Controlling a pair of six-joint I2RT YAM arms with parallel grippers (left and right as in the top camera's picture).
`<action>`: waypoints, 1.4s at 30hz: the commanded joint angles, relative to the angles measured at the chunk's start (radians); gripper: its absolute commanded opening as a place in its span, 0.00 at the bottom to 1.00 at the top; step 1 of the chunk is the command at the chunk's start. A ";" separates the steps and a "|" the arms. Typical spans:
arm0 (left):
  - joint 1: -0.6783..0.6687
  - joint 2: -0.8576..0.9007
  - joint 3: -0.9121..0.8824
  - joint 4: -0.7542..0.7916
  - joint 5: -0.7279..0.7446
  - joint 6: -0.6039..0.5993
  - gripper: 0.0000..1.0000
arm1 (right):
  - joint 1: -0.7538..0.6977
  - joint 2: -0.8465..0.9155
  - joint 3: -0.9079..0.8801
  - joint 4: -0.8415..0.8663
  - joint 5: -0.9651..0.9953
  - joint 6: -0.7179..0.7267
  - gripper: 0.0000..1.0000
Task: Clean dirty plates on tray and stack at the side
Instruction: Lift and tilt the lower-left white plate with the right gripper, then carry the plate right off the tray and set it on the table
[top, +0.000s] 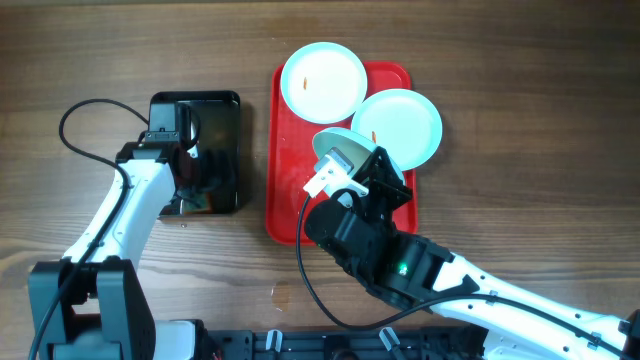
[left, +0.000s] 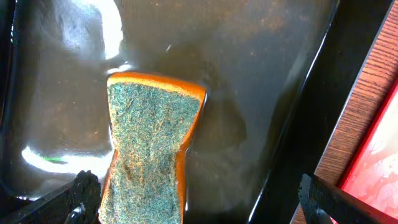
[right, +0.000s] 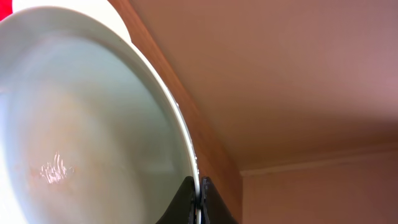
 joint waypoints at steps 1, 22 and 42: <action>0.006 -0.012 -0.002 0.002 0.011 0.010 1.00 | 0.003 0.008 0.015 0.003 0.037 -0.008 0.04; 0.006 -0.012 -0.002 0.002 0.011 0.010 1.00 | 0.003 0.008 0.015 0.036 0.042 -0.008 0.04; 0.006 -0.012 -0.002 0.002 0.011 0.010 1.00 | -0.064 0.003 0.016 0.129 0.005 0.126 0.04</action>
